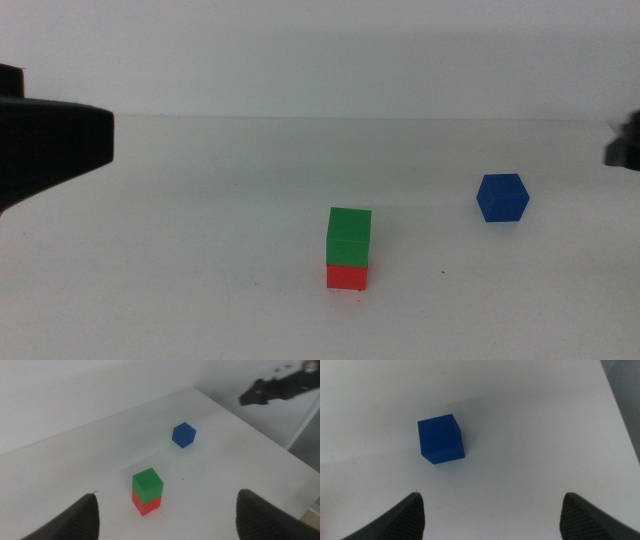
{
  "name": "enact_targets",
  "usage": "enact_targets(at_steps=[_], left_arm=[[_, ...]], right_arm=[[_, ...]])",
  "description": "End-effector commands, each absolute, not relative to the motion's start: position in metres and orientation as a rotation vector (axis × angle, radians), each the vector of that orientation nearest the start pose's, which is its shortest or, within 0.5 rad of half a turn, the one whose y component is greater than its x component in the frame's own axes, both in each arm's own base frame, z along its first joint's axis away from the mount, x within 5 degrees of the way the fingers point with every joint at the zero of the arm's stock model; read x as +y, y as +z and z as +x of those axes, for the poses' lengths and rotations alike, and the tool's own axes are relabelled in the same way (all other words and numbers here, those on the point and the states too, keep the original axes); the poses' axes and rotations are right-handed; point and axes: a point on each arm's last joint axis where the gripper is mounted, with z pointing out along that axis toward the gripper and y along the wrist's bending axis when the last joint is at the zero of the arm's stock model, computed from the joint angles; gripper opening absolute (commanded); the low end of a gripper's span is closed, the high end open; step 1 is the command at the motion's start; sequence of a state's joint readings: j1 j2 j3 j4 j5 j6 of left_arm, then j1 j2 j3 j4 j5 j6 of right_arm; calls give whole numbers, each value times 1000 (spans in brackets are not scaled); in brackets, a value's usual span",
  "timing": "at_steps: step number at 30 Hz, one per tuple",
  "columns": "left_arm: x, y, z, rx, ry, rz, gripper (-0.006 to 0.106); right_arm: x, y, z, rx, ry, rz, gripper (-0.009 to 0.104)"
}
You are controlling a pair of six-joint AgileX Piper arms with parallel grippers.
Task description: Stack red cubes first, then green, then blue cubes in a specific spot.
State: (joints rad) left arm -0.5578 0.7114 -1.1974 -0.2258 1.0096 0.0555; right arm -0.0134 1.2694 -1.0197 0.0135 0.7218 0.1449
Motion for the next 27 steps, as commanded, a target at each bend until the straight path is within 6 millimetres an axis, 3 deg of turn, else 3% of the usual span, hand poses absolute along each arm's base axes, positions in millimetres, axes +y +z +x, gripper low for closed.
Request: enact_targets(at_steps=[1, 7, 14, 18, 27], left_arm=[[-63, 455, 69, 1930, -584, 607, 94], [-63, 455, 69, 1927, -580, 606, 94], [-63, 456, 70, 1914, -582, 600, 94], [-63, 456, 70, 1914, -580, 600, 94], [-61, 456, 71, 1913, -552, 600, 94]], right_arm=[[7, 311, 290, 2499, 24, 95, 88], [42, 287, 357, 2623, -70, -71, 88], [59, 242, 408, 2813, -1, -85, 88], [70, 221, 421, 2836, 26, -117, 88], [71, 183, 434, 2858, -1, -88, 88]])
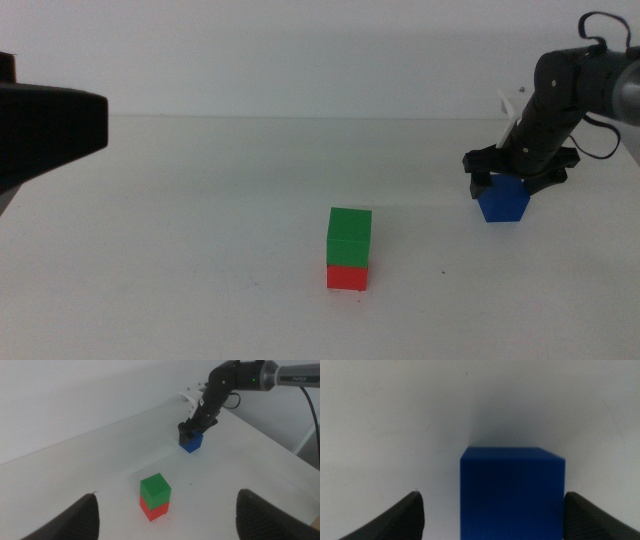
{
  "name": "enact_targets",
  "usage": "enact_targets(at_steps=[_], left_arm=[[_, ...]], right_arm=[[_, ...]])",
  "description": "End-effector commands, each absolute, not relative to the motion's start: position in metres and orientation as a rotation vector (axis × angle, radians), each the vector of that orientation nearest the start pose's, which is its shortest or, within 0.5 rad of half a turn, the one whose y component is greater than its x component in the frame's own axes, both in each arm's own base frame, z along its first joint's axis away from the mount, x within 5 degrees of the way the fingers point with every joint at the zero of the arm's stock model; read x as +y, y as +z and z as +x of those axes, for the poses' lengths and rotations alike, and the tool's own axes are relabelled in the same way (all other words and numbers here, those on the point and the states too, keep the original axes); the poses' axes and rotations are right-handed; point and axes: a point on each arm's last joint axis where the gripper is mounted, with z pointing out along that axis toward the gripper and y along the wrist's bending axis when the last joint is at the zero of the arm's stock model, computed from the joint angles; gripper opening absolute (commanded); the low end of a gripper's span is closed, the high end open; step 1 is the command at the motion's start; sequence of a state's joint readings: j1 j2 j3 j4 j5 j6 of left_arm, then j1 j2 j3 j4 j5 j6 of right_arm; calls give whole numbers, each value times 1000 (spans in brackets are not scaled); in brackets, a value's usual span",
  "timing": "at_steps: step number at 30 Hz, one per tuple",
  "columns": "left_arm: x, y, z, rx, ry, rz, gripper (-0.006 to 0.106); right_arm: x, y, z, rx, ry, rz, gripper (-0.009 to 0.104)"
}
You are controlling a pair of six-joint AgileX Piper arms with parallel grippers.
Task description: Stack red cubes first, then green, then blue cubes in a specific spot.
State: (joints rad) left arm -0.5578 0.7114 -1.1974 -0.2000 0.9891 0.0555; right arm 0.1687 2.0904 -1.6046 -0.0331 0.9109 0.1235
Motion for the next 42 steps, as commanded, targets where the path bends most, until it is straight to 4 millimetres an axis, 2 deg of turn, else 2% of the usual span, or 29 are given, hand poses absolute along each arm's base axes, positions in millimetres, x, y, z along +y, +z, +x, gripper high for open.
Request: enact_targets(at_steps=[1, 3, 5, 6, 7, 9, 11, 12, 16, 19, 21, 23, 26, 32, 42], left_arm=[[-61, 456, 71, 1913, -552, 600, 94], [-61, 456, 71, 1913, -552, 600, 94], [-61, 456, 71, 1913, -552, 600, 94], [-61, 456, 71, 1913, -552, 600, 94], [-61, 456, 71, 1913, -552, 600, 94], [-61, 456, 71, 1913, -552, 600, 94], [-61, 456, 71, 1911, -552, 599, 94], [-61, 456, 71, 1911, -552, 599, 94], [-61, 456, 71, 1911, -549, 599, 94], [-61, 456, 71, 1911, -549, 599, 94], [-61, 456, 71, 1911, -549, 599, 94], [-61, 456, 71, 1909, -551, 599, 94], [-61, 456, 71, 1909, -551, 599, 94], [-61, 456, 71, 1909, -551, 599, 94], [-61, 456, 71, 1909, -551, 599, 94]], right_arm=[[71, 181, 436, 2853, -6, -92, 85], [70, 179, 438, 2834, -19, -99, 64], [69, 180, 438, 2830, -23, -42, 20], [69, 184, 436, 2834, -21, -16, 2], [70, 191, 432, 2843, -32, 21, 0], [82, 214, 421, 2838, -85, 12, 10], [104, 242, 402, 2812, -159, -16, 21], [120, 254, 390, 2806, -188, -32, 22], [181, 300, 344, 2715, -238, -41, 21], [227, 321, 319, 2648, -116, -97, 21], [251, 328, 303, 2640, -29, -110, 21], [262, 333, 297, 2663, 78, -43, 20], [271, 334, 300, 2638, 79, -7, 19], [280, 317, 305, 2680, 86, 78, 19], [289, 296, 307, 2739, 77, 87, 19]])
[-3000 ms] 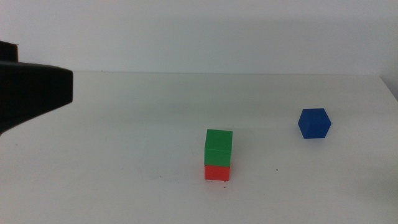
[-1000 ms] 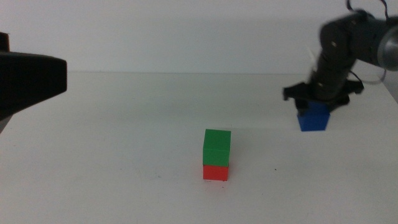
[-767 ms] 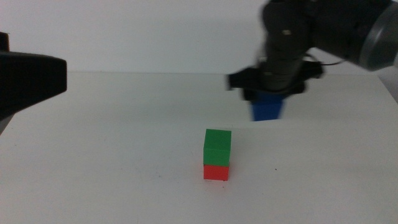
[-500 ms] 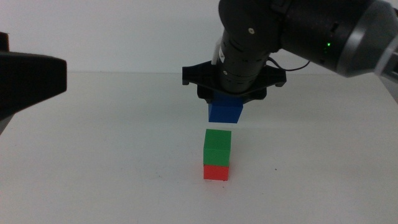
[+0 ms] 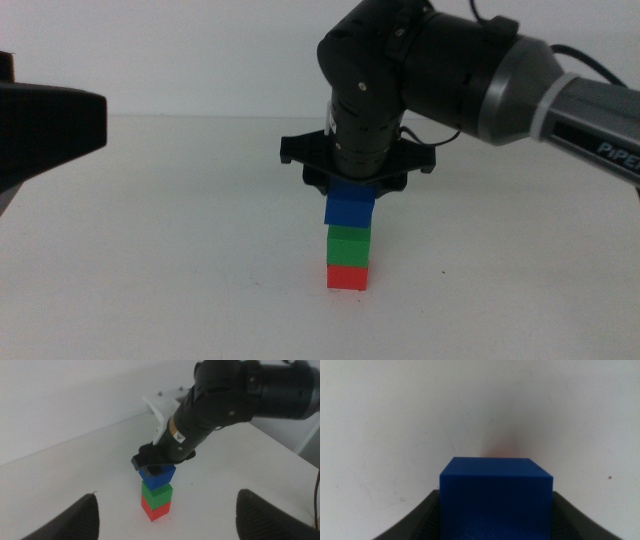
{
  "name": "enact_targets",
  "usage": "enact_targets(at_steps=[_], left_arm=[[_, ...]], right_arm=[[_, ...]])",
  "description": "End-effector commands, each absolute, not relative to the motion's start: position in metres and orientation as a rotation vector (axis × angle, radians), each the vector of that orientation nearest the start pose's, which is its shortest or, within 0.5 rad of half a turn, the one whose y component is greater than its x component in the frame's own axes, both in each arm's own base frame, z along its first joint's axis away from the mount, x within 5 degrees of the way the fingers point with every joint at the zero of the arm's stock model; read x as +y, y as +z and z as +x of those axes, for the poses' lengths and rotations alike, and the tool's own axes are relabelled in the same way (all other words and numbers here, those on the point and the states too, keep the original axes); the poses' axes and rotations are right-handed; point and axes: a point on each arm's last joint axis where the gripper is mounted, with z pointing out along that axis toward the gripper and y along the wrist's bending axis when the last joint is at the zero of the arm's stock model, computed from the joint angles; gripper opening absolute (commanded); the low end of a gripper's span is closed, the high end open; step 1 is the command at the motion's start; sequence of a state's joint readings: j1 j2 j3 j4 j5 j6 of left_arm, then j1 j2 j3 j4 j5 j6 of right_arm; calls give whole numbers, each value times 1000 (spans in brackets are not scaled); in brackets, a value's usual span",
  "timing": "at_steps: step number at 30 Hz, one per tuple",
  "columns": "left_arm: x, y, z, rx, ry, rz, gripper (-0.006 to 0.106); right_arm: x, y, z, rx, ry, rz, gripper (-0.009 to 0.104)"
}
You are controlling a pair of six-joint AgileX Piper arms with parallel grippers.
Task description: Stack red cubes first, then green, then blue cubes in a specific spot.
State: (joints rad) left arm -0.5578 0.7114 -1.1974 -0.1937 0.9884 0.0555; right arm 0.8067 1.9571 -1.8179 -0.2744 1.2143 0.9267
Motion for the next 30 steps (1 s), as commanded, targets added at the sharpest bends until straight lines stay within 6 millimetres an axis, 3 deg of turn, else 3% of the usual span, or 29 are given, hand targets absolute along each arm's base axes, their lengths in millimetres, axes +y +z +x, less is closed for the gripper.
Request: enact_targets(at_steps=[1, 11, 17, 18, 19, 22, 24, 27, 30], left_arm=[[-61, 456, 71, 1909, -551, 599, 94], [-61, 456, 71, 1909, -551, 599, 94], [-61, 456, 71, 1909, -551, 599, 94], [-61, 456, 71, 1909, -551, 599, 94], [-61, 456, 71, 1910, -551, 599, 94], [-61, 456, 71, 1911, -553, 597, 94], [-61, 456, 71, 1911, -553, 597, 94], [-61, 456, 71, 1911, -553, 597, 94], [-61, 456, 71, 1910, -551, 599, 94]], right_arm=[[290, 296, 307, 2742, 79, 82, 19], [287, 279, 304, 2780, 16, 66, 19], [286, 280, 304, 2772, 7, 67, 20], [286, 280, 304, 2772, 7, 67, 23], [288, 273, 305, 2788, -2, 62, 54], [288, 274, 306, 2783, -10, 48, 76], [290, 274, 308, 2760, 7, 17, 83], [290, 283, 306, 2746, 64, 22, 85], [280, 319, 293, 2686, 133, 2, 85]])
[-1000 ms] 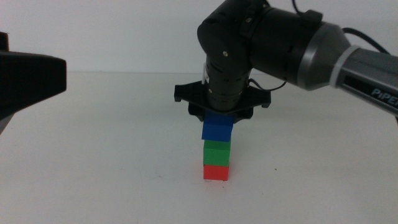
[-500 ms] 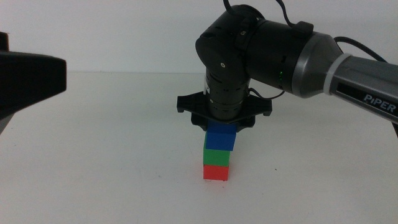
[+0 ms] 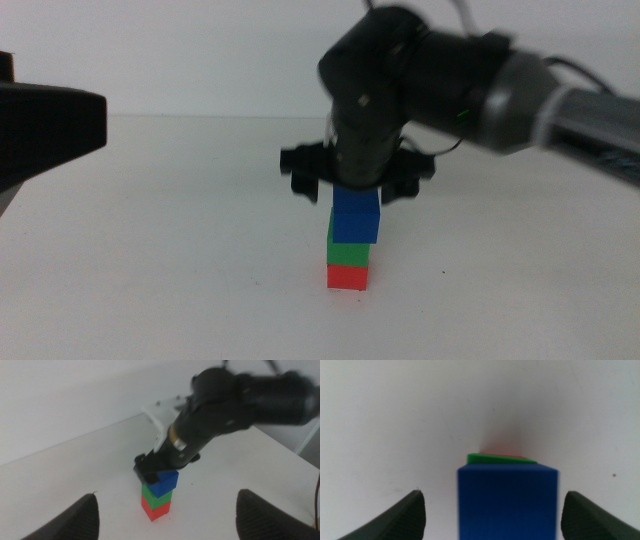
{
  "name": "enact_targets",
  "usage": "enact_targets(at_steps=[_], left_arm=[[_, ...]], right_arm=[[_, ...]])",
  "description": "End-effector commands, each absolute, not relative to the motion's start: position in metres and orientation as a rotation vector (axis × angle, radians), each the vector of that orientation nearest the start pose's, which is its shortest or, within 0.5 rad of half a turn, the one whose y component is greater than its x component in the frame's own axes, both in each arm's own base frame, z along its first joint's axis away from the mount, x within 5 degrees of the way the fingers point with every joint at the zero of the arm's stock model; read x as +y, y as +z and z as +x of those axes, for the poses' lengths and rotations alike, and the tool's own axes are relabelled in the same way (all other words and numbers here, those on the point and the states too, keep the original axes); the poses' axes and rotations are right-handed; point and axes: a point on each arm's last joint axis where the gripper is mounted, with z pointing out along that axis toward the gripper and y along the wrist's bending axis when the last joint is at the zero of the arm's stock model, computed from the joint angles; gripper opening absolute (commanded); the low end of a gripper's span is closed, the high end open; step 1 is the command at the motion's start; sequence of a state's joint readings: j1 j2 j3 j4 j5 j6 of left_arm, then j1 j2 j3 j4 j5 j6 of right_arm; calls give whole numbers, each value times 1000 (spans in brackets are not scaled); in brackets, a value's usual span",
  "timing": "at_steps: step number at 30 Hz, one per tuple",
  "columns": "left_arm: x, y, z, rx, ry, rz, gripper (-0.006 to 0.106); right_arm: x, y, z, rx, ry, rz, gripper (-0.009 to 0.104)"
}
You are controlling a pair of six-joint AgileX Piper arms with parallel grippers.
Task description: Stack red cubes first, then green, then blue cubes in a specific spot.
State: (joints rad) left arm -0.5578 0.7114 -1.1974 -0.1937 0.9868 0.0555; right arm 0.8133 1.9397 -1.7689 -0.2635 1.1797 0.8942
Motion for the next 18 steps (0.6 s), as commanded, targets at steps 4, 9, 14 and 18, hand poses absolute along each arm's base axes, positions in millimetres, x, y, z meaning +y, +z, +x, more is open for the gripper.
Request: enact_targets(at_steps=[4, 9, 14, 18], left_arm=[[-61, 456, 71, 1910, -551, 599, 94], [-61, 456, 71, 1910, -551, 599, 94], [-61, 456, 71, 1910, -551, 599, 94], [-61, 456, 71, 1910, -551, 599, 94]], right_arm=[[240, 391, 254, 2531, 184, -69, 85], [153, 439, 188, 2340, 240, -135, 85], [75, 433, 139, 2173, 242, -178, 85], [37, 416, 115, 2042, 161, -195, 85]])
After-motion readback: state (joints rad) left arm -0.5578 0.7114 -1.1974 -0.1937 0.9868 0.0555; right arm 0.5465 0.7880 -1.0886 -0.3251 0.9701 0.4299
